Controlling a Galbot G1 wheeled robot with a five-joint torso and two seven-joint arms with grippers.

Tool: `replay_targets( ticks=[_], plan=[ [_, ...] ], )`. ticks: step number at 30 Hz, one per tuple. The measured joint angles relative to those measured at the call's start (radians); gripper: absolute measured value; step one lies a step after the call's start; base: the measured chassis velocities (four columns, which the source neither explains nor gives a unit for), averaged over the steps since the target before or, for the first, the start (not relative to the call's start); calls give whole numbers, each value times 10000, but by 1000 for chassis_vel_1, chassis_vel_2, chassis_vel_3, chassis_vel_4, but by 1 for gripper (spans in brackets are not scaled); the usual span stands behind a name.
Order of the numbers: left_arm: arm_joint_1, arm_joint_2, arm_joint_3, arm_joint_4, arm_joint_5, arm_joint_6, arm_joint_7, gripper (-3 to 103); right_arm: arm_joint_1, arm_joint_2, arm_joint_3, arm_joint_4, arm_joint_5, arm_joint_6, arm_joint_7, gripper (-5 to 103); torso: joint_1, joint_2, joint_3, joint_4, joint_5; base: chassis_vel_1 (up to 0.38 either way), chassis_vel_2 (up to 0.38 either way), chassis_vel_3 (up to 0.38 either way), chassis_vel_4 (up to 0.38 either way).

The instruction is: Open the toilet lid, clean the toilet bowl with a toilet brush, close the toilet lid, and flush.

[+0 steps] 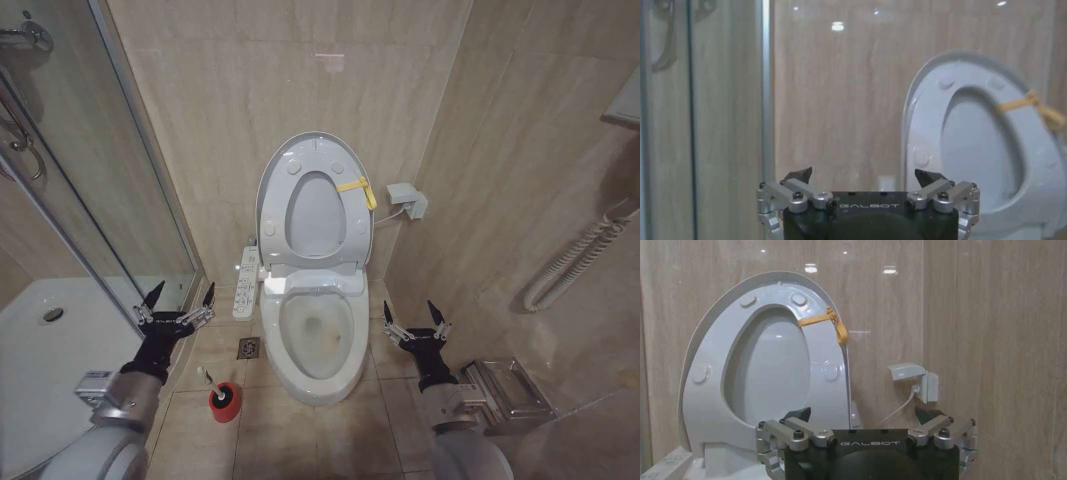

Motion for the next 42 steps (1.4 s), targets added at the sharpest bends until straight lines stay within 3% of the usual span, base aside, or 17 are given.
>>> replay_targets(
  ticks=[5,23,35,42],
  plan=[
    [-79,-20,69,555,36,-309,-14,100,2,0,0,-1,0,0,-1,100,0,0,-1,0,3,0,0,0,0],
    [-1016,-272,769,5124,254,-2851,11,100,0,0,0,0,0,1,0,100,0,0,0,1,-3,0,0,0,0],
    [-911,-265,778,5013,306,-2933,-12,100,0,0,-1,0,0,0,-2,100,0,0,0,0,0,0,0,0,0],
    [87,-117,569,2800,581,-2546,-248,100,0,0,0,-1,0,0,0,100,0,0,-1,0,3,0,0,0,0]
  ],
)
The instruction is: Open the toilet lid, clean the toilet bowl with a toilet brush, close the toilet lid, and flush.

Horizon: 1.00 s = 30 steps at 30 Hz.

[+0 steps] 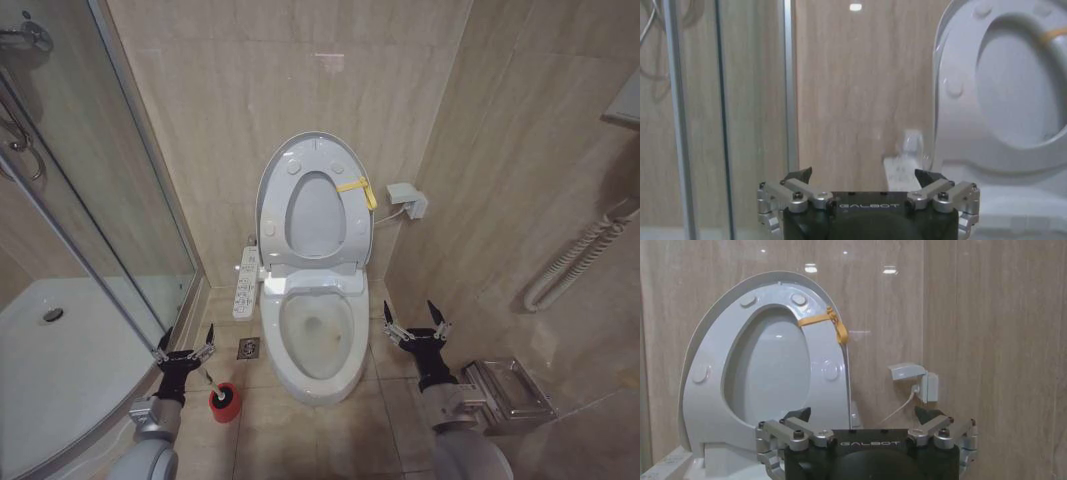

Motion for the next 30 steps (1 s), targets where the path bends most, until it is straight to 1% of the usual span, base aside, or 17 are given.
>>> replay_targets(
  ticks=[2,6,8,10,11,13,14,15,16,17,18,19,21,22,23,25,30],
  plan=[
    [310,51,-60,-681,89,129,-75,100,0,0,0,0,0,0,0,100,0,0,0,0,-2,0,0,0,0],
    [731,114,-142,-1612,202,293,-169,100,0,0,0,0,0,0,0,100,0,0,0,0,-1,0,0,0,0],
    [763,115,-148,-1699,210,297,-175,100,0,0,-1,0,0,0,-2,100,0,1,-1,3,3,0,0,0,0],
    [957,118,-194,-2153,250,399,-243,100,-1,0,0,0,0,0,-1,100,0,0,0,-3,-8,0,0,0,0],
    [1101,123,-243,-2514,286,467,-294,100,0,0,0,0,0,0,0,100,-1,0,-1,0,1,0,0,0,0],
    [1189,126,-266,-2725,307,512,-326,100,0,0,0,0,0,0,0,100,0,0,0,1,2,0,0,0,0],
    [1362,144,-330,-3052,314,544,-493,100,0,1,0,0,0,0,-1,100,0,0,0,-3,-4,0,0,0,0],
    [1470,179,-422,-3102,273,480,-690,100,0,0,0,0,0,0,0,100,-1,1,-1,1,3,0,0,0,0],
    [1486,199,-424,-3029,232,385,-747,100,0,0,0,0,0,0,0,100,-2,1,-1,5,8,0,0,0,0],
    [1394,238,-404,-2565,164,81,-732,100,0,0,0,0,0,0,-2,100,-1,1,-1,2,0,0,0,0,0],
    [1394,238,-404,-2565,164,81,-732,100,0,0,0,0,0,0,-2,100,-1,1,-1,2,0,0,0,0,0],
    [1218,242,-350,-2063,141,-157,-620,100,0,0,0,0,0,0,-1,100,-2,1,-1,0,-9,0,0,0,0],
    [1021,236,-272,-1599,85,-366,-546,100,0,0,-1,0,0,0,-2,100,-1,0,0,-1,-2,0,0,0,0],
    [782,198,-176,-1041,4,-630,-485,100,0,0,0,0,0,0,0,100,0,0,0,-3,-5,0,0,0,0],
    [782,198,-176,-1041,4,-630,-485,100,0,0,0,0,0,0,0,100,0,0,0,-3,-5,0,0,0,0],
    [543,144,-101,-404,-22,-972,-428,100,0,0,0,0,0,0,0,100,1,0,0,-1,-3,0,0,0,0],
    [419,101,-75,-28,-8,-1171,-432,100,0,0,0,1,0,0,-1,100,0,0,0,0,-3,0,0,0,0]
  ],
)
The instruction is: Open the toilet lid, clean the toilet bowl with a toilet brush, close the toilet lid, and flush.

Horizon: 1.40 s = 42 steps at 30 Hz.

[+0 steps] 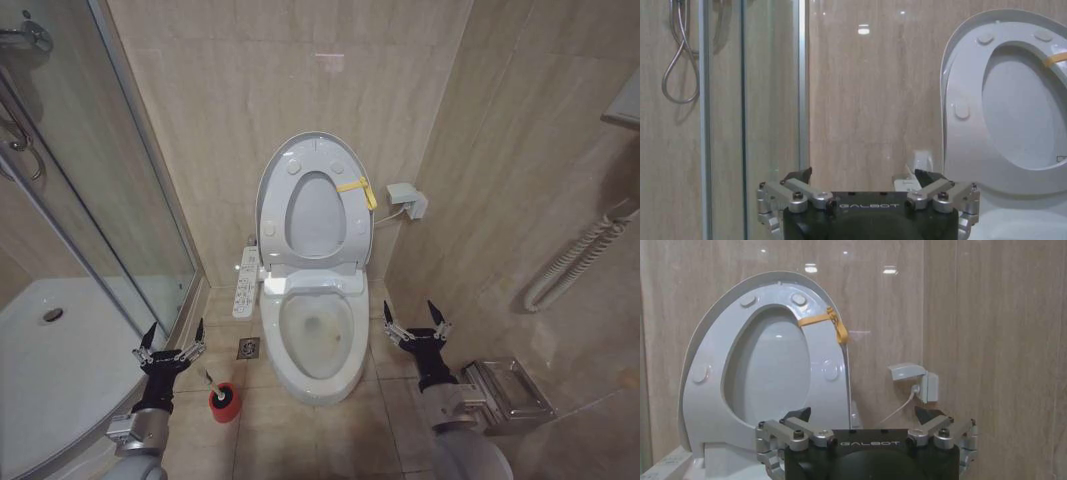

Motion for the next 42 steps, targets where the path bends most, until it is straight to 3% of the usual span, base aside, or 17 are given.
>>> replay_targets(
  ticks=[6,8,12,15,18,25,32,37,42],
  plan=[
    [179,-60,-54,-518,291,304,-198,100,0,0,0,0,0,0,0,100,0,0,0,-2,2,0,0,0,0],
    [354,-120,-59,-758,424,804,-525,100,0,0,0,-1,0,0,0,100,0,0,0,0,4,0,0,0,0],
    [291,-199,120,-180,443,1025,-891,100,0,0,0,0,0,0,0,100,0,0,0,1,3,0,0,0,0],
    [47,-267,255,598,442,831,-897,100,0,0,0,-1,0,0,0,100,0,0,0,-1,2,0,0,0,0],
    [-330,-328,535,1900,443,50,-376,100,0,0,0,0,0,0,0,100,0,0,0,0,0,0,0,0,0],
    [-866,-444,968,3290,490,-925,143,100,0,0,0,-1,0,0,0,100,0,0,0,-3,1,0,0,0,0],
    [-1181,-465,1188,4361,1008,-661,-816,100,0,0,0,0,0,0,0,100,0,0,0,1,2,0,0,0,0],
    [-1471,-475,1223,5208,1120,-951,-868,100,0,0,0,-1,0,0,0,100,0,0,0,1,2,0,0,0,0],
    [-1957,-496,1340,6386,1076,-1523,-464,100,0,0,0,0,0,0,0,100,0,0,0,1,1,0,0,0,0]
  ],
)
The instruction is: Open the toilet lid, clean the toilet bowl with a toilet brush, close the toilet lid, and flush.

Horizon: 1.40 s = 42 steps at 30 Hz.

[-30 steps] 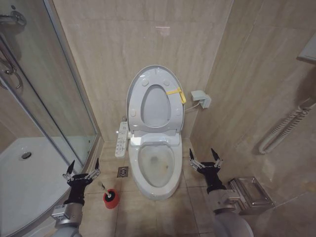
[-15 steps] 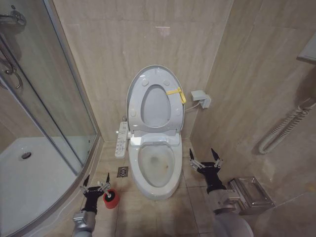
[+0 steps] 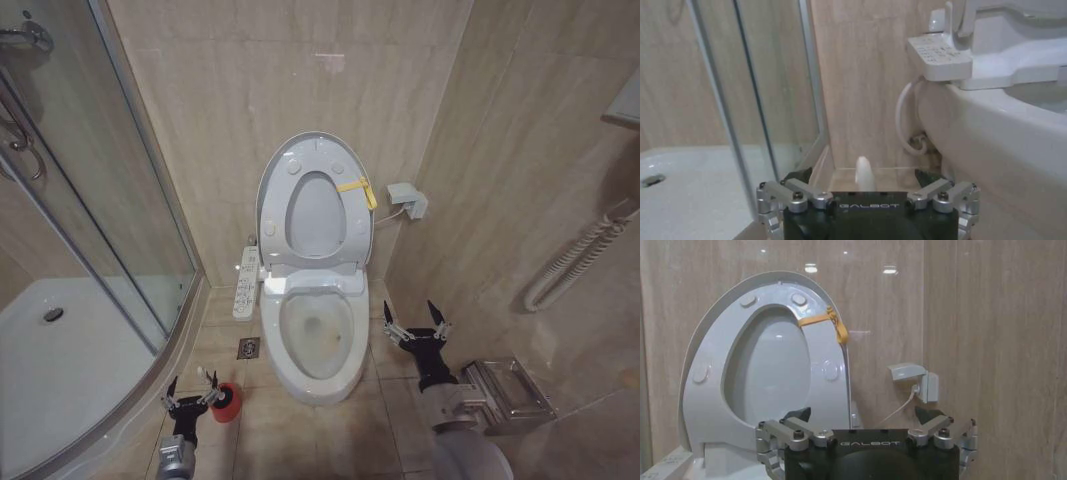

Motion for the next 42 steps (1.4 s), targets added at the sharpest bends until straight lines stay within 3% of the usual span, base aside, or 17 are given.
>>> replay_targets(
  ticks=[6,13,20,21,42],
  plan=[
    [-837,21,116,1396,-179,-587,585,100,0,0,0,0,0,0,0,100,0,0,0,-2,0,0,0,0,0],
    [-1441,91,187,2242,-273,-834,872,102,0,0,0,0,0,0,0,100,0,0,0,-1,0,0,0,0,0],
    [-1470,61,262,2238,-286,-842,915,102,0,0,1,0,0,0,0,100,0,0,0,-1,0,0,0,0,0],
    [-1452,58,266,2219,-280,-845,921,98,0,0,0,0,0,0,1,100,0,0,0,-1,0,0,0,0,0],
    [-1057,26,99,1948,-100,-977,955,100,0,0,0,0,0,0,1,100,-1,0,0,-2,0,-11,11,10,-12]
  ],
)
